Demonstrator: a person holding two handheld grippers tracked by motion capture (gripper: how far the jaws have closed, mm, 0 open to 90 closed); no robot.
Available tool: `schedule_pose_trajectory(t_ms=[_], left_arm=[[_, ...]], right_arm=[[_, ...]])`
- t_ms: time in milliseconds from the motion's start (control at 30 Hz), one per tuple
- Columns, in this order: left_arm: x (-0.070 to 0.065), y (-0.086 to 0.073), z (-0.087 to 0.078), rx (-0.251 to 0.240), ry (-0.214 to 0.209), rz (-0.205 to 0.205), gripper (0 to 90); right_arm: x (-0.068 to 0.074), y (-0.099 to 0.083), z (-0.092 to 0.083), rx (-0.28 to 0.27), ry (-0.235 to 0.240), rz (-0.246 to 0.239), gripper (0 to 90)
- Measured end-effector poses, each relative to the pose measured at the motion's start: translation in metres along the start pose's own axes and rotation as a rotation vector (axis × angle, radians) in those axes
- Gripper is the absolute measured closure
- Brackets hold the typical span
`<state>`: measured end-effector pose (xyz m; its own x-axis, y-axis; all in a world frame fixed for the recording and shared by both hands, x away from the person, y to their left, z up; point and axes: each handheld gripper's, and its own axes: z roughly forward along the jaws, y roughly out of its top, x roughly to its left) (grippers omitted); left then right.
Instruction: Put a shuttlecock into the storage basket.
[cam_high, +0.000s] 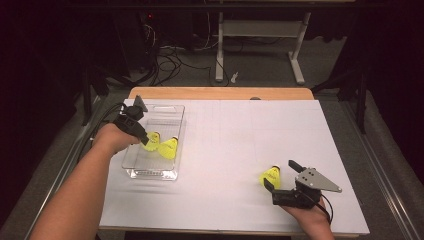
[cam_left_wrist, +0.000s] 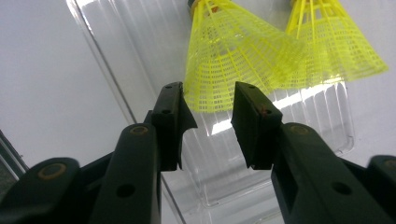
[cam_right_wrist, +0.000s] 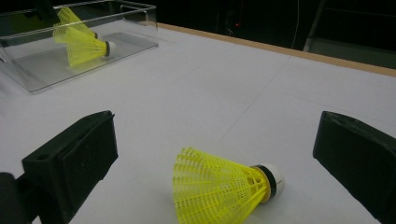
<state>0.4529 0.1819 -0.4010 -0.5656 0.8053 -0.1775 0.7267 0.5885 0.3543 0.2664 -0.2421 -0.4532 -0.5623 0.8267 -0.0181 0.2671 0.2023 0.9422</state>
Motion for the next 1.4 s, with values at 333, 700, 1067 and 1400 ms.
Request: schedule_pose_trajectory(t_ms=[333,700,1067,1400], left_arm=[[0.015,0.002,-0.009,-0.051,-0.065,0.219,59.8],[0.016,-0.001,-0.017,-0.07,-0.072,0.214,58.2],[0.02,-0.003,-0.025,-0.059,-0.097,0.262,50.6],[0.031,-0.004,-0.034,0.061,-0.302,0.486,39.4]], right_arm=[[0.0,0.001,-0.001,-0.004,0.0,0.002,0.4],[0.0,0.0,0.0,-0.002,-0.002,0.001,0.4],[-0.002,0.0,-0.001,-0.001,-0.008,0.005,0.4],[-0.006,-0.001,-0.003,0.001,-0.022,0.014,0.4]])
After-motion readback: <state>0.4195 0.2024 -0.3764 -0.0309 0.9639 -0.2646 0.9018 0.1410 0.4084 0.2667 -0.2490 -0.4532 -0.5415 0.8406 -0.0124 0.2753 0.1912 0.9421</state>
